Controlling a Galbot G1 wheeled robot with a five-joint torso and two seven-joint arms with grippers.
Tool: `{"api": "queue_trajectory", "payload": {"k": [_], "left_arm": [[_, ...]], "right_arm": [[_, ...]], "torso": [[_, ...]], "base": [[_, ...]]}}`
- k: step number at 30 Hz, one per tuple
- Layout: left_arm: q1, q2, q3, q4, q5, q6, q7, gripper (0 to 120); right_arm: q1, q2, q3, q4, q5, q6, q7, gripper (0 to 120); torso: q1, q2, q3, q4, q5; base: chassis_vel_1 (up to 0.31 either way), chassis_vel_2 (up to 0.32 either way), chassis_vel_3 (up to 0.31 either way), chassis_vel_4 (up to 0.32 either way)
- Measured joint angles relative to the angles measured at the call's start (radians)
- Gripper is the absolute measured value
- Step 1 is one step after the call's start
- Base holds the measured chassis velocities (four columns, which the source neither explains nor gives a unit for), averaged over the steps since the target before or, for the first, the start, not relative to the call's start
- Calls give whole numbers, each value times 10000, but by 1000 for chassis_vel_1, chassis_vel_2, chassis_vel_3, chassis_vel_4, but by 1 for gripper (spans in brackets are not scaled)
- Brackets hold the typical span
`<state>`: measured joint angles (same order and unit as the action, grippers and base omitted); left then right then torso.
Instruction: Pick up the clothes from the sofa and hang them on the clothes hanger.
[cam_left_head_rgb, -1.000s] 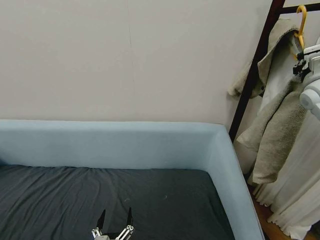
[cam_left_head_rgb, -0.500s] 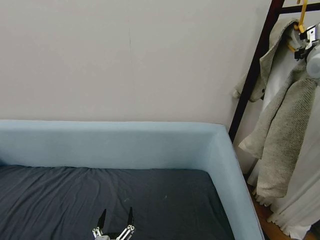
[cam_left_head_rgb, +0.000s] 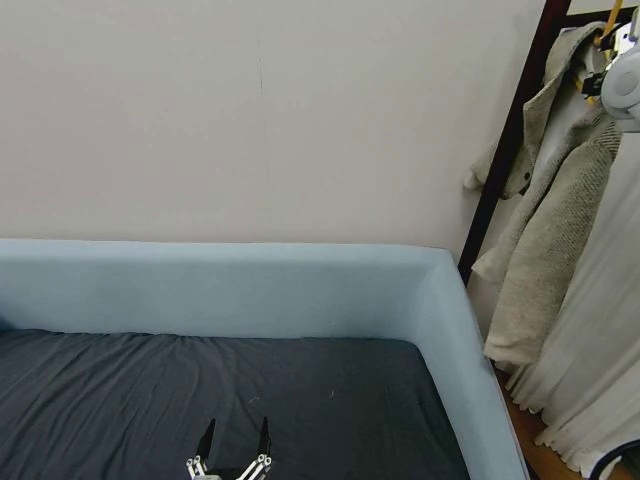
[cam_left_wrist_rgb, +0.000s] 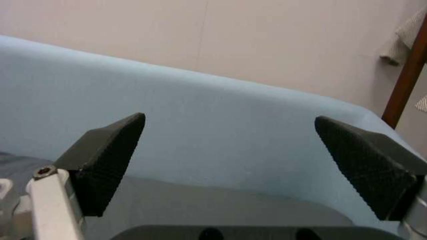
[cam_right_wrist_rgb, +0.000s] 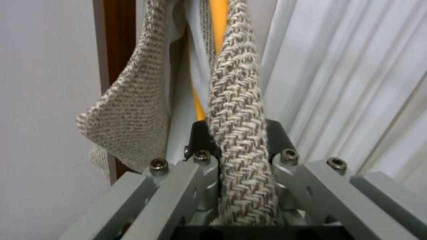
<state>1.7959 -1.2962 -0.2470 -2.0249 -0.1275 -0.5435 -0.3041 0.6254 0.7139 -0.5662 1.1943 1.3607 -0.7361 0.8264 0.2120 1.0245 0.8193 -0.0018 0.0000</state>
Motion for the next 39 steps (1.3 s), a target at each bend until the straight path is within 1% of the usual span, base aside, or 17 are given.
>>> {"api": "queue_trajectory", "payload": {"k": [2, 3, 7, 12, 18, 22, 31, 39], "left_arm": [[-11, 22, -25, -22, -4, 0, -14, 100], [-11, 22, -25, -22, -4, 0, -14, 100], [-18, 64, -70, -79, -30, -1, -24, 100], [-11, 85, -108, -134, -82, -29, -35, 100], [-28, 76, -50, -135, -82, -57, -38, 100], [-14, 77, -40, -134, -96, -147, -38, 100], [45, 147, -271, -128, -262, -267, -44, 100], [28, 143, -390, -166, -354, -272, -36, 100]], "right_arm": [[117, 211, -103, -373, 104, 13, 106, 8], [117, 211, -103, -373, 104, 13, 106, 8], [492, 615, -379, -952, 159, 20, 162, 8], [938, 1171, -775, -1585, 615, 33, 497, 8], [1145, 1556, -1038, -1923, 1142, 33, 836, 8], [1368, 1949, -1256, -2551, 1319, 36, 916, 8], [1516, 2260, -1358, -3393, 1554, 49, 947, 8], [1376, 2299, -1275, -3445, 1832, 58, 1184, 8]], "torso": [[0, 1, 0, 3, -1], [0, 1, 0, 3, -1], [1, 0, 1, 1, 0], [0, 1, 0, 4, -4], [0, 1, 0, 2, -1], [0, 0, 0, 5, -2], [-1, 0, 0, 2, -1], [-1, 0, 0, 2, -1]], "base": [[0, 0, 0, 0], [0, 0, 0, 0], [0, 0, 0, 0], [0, 0, 0, 0], [0, 0, 0, 0], [0, 0, 0, 0], [0, 0, 0, 0], [0, 0, 0, 0]]}}
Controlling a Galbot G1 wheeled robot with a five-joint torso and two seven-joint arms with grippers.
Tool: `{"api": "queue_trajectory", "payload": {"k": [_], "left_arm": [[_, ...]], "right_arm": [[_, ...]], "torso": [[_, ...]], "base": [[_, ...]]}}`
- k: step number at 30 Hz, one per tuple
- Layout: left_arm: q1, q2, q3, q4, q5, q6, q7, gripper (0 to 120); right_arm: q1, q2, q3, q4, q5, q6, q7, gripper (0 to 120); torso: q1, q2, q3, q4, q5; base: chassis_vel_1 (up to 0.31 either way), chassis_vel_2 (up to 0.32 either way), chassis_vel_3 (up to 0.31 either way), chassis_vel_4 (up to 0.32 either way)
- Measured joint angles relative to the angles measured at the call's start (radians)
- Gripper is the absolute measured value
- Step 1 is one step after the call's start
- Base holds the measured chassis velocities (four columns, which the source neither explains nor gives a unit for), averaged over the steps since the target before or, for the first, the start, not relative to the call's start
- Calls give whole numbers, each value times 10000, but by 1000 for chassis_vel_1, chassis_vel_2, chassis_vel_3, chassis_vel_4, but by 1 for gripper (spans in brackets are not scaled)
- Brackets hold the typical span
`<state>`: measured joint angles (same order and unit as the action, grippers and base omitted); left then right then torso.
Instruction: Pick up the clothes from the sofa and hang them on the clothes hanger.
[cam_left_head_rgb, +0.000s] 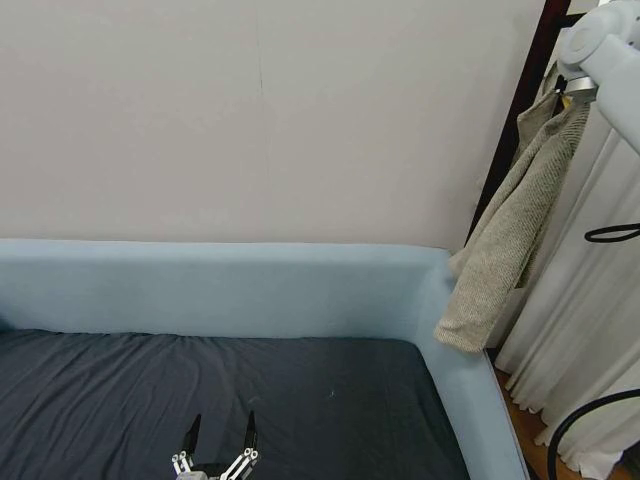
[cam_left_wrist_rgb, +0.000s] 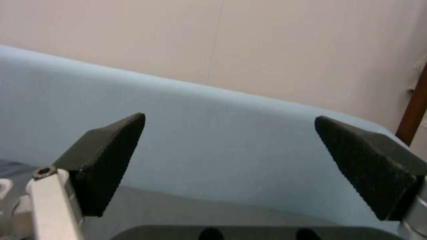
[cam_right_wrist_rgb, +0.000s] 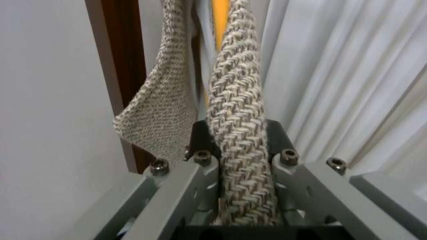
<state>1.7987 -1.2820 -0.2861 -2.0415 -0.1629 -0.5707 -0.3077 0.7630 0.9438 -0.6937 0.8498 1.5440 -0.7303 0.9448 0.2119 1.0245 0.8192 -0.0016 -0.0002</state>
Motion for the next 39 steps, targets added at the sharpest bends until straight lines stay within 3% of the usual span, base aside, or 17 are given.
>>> {"api": "queue_trajectory", "payload": {"k": [8, 15, 17, 20, 21, 24, 27, 31, 36, 39], "left_arm": [[106, -108, 46, -30, 63, -41, 9, 100], [149, -183, 162, -12, 151, -47, 9, 100], [149, -190, 168, -11, 157, -46, 8, 100], [148, -211, 176, 1, 173, -47, 3, 100], [148, -211, 176, 1, 173, -47, 3, 100], [167, -248, 170, 24, 190, -44, 0, 100], [169, -263, 176, 41, 219, -41, -4, 100], [167, -303, 165, 50, 266, -16, -17, 100], [181, -320, 145, 50, 296, 0, -21, 100], [189, -326, 171, 57, 318, 37, -17, 100]], "right_arm": [[-137, -32, 101, 97, 23, 8, -64, 10], [-280, -382, 206, 564, -79, 15, -268, 39], [-286, -411, 201, 602, -92, 15, -286, 40], [-308, -594, 174, 893, -199, 15, -468, 55], [-308, -594, 174, 893, -199, 15, -468, 55], [-375, -767, 291, 1402, -271, 15, -680, 70], [-441, -915, 406, 1801, -302, 21, -909, 77], [-818, -1761, 600, 3312, -748, 959, -2084, 97], [-1491, -2656, 887, 4560, -1435, 2208, -3325, 100], [-2643, -3557, 1754, 5959, -1927, 3262, -4303, 100]], "torso": [[0, 0, 0, 1, 0], [0, 0, 0, 0, 0], [0, 0, -1, 0, 0], [0, 0, 0, 0, 1], [0, 0, 0, 0, 1], [0, 0, 0, 2, 1], [0, 0, 0, 2, 1], [0, 0, -1, 2, 0], [1, 0, -1, 0, 1], [1, 0, 0, 2, 3]], "base": [[0, 0, 0, 0], [0, 0, 0, 0], [0, 0, 0, 0], [0, 0, 0, 0], [0, 0, 0, 0], [0, 0, 0, 0], [0, 0, 0, 0], [0, 0, 0, 0], [0, 0, 0, 0], [0, 0, 0, 0]]}}
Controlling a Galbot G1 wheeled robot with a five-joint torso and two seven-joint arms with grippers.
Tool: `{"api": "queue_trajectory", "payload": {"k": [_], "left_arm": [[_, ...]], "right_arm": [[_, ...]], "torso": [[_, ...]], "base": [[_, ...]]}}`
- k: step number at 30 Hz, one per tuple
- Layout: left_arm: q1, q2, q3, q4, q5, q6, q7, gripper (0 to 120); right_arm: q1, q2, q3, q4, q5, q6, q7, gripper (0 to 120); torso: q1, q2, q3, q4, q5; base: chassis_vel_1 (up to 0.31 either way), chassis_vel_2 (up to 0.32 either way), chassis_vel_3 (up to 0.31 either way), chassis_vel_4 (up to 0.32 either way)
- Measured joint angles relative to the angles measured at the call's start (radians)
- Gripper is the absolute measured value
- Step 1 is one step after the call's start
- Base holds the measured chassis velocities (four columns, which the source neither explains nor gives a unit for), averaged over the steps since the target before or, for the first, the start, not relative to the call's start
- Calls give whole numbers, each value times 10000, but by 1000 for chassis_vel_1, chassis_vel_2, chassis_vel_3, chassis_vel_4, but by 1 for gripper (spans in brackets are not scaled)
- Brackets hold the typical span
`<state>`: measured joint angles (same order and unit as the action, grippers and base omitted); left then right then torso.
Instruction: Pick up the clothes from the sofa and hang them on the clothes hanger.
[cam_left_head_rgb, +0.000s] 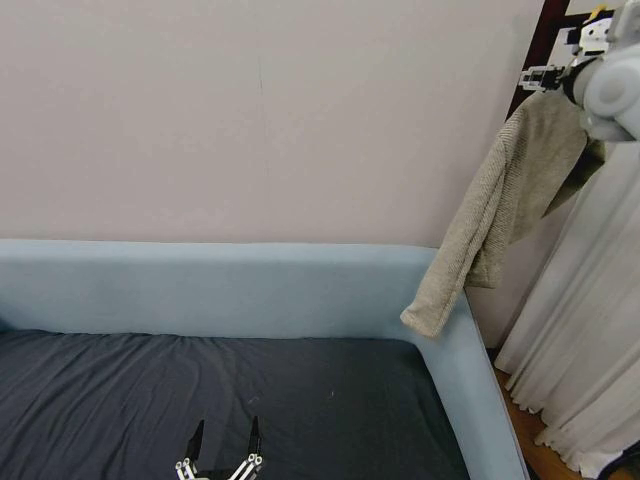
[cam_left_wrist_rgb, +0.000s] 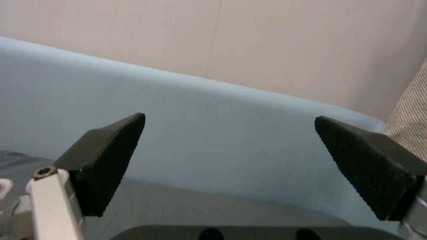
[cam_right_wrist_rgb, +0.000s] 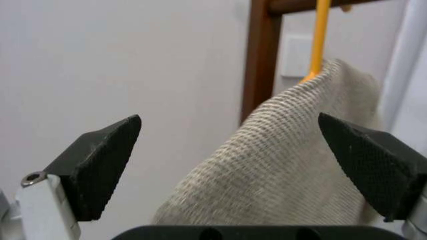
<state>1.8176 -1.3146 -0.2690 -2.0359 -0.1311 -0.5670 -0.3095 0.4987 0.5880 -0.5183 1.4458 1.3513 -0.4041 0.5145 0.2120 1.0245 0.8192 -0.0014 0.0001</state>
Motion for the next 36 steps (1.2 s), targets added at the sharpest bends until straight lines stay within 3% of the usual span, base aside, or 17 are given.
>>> {"api": "queue_trajectory", "payload": {"k": [2, 4, 7, 8, 11, 13, 14, 17, 18, 19, 22, 23, 27, 36], "left_arm": [[-2, 0, 15, 17, 19, 7, 1, 100], [-7, 1, 37, 31, 44, 31, 10, 100], [3, -28, 18, 76, 78, 38, 15, 100], [3, -28, 18, 76, 78, 38, 15, 100], [36, -45, 11, 128, 91, 35, 32, 100], [32, -55, 14, 139, 95, 35, 33, 100], [49, -146, 28, 173, 133, 25, 37, 100], [294, -435, -179, 127, 347, -128, 40, 100], [294, -435, -179, 127, 347, -128, 40, 100], [362, -541, -249, 80, 415, -162, 41, 100], [412, -574, -261, 10, 456, -167, 63, 100], [412, -574, -261, 10, 456, -167, 63, 100], [533, -318, -242, 43, 453, -167, 94, 100], [722, 89, -464, -125, 215, -154, 75, 100]], "right_arm": [[-602, -382, 512, 576, -59, 356, -287, 100], [-2047, -1104, 1789, 1650, -39, 884, -734, 100], [-5066, -2360, 3900, 3004, -248, 1620, -1463, 100], [-5066, -2360, 3900, 3004, -248, 1620, -1463, 100], [-7688, -3026, 5649, 3695, -899, 2328, -1911, 100], [-7996, -3065, 5803, 3766, -1012, 2438, -1946, 100], [-9354, -3080, 6559, 4110, -1537, 2965, -2061, 100], [-11599, -2416, 8412, 4742, -1871, 3281, -2098, 100], [-11599, -2416, 8412, 4742, -1871, 3281, -2098, 100], [-13006, -1981, 9674, 4997, -2169, 3601, -2347, 100], [-16517, -669, 11914, 5520, -3206, 4236, -3055, 100], [-16517, -669, 11914, 5520, -3206, 4236, -3055, 100], [-19154, 888, 13093, 5963, -4621, 4969, -3675, 100], [-21147, 2745, 13822, 6123, -6305, 5913, -4459, 100]], "torso": [[0, 0, 0, 2, -1], [0, 0, 0, -1, 3], [-2, 0, -2, -9, 0], [-2, 0, -2, -9, 0], [-2, 1, -2, -10, 2], [-2, 1, -3, -9, -3], [-1, 0, -1, -1, -6], [0, -1, 1, 11, 0], [0, -1, 1, 11, 0], [0, 0, 0, 13, 0], [1, -1, 1, -6, 6], [1, -1, 1, -6, 6], [-1, 0, 0, -7, 2], [0, 0, -1, 1, -8]], "base": [[0, 0, 0, 0], [0, 0, 0, 0], [0, 0, 0, 0], [0, 0, 0, 0], [0, 0, 0, 0], [0, 0, 0, 0], [0, 0, 0, 0], [0, 0, 0, 0], [0, 0, 0, 0], [0, 0, 0, 0], [0, 0, 0, 0], [0, 0, 0, 0], [0, 0, 0, 0], [0, 0, 0, 0]]}}
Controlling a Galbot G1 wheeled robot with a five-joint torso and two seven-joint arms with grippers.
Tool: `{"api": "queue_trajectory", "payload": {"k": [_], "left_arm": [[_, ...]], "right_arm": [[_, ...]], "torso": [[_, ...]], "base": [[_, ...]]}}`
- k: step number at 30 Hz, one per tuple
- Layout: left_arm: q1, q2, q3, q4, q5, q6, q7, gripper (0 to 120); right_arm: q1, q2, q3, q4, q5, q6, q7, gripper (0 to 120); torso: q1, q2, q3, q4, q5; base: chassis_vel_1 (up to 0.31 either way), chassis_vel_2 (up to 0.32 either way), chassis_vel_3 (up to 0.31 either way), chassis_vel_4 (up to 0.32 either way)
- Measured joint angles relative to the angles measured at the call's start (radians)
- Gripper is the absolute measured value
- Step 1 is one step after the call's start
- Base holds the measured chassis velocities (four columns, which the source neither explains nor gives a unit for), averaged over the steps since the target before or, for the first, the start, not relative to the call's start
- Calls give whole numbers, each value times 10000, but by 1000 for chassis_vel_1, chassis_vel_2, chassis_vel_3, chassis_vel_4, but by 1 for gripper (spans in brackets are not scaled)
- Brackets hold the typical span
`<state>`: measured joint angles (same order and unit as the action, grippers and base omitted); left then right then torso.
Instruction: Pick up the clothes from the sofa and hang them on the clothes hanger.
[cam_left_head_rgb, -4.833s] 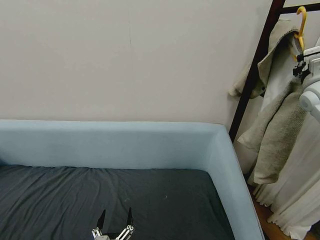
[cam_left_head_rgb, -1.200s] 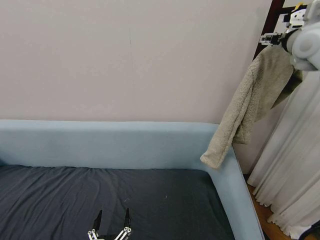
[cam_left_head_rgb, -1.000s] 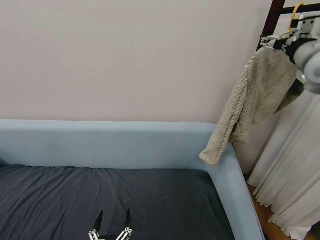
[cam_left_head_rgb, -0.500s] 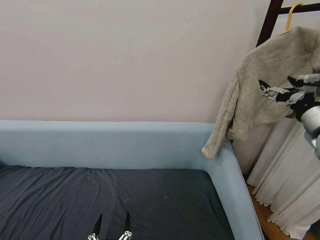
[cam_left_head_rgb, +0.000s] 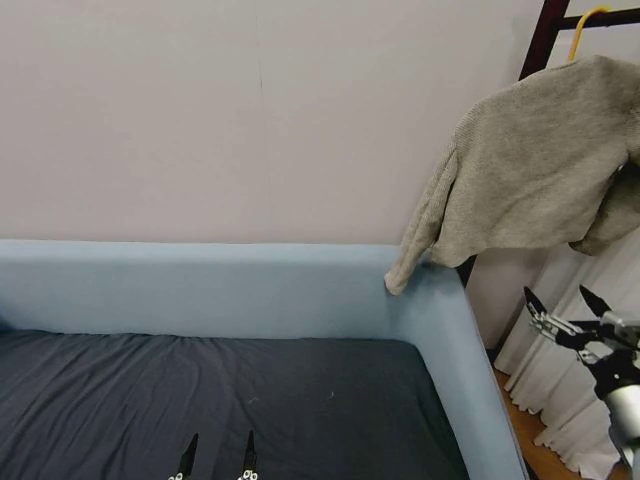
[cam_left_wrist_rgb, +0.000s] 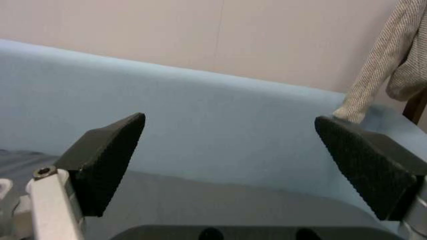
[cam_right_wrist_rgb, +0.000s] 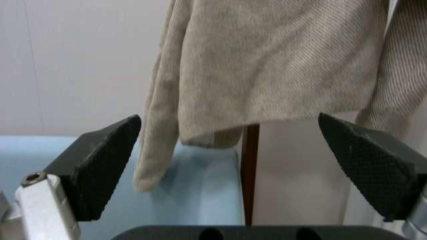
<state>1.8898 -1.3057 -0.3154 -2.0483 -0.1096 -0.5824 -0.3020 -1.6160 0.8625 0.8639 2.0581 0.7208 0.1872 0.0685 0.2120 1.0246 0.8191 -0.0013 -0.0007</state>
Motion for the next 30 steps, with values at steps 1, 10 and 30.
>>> {"api": "queue_trajectory", "payload": {"k": [1, 10, 30], "left_arm": [[30, 9, -27, -32, -27, 0, -2, 100], [286, 128, -303, -249, -241, 29, -24, 100], [1012, 660, -1077, -301, -675, 201, -217, 100]], "right_arm": [[-214, 302, 0, -22, -232, 140, -130, 100], [-1368, 1776, -74, -485, -1547, 1190, -991, 100], [-2516, 3372, -1100, -299, -3313, 3382, -2264, 100]], "torso": [[0, 0, 0, -1, 4], [0, 0, 0, -2, 3], [0, 1, 1, -2, 3]], "base": [[0, 0, 0, 0], [0, 0, 0, 0], [0, 0, 0, 0]]}}
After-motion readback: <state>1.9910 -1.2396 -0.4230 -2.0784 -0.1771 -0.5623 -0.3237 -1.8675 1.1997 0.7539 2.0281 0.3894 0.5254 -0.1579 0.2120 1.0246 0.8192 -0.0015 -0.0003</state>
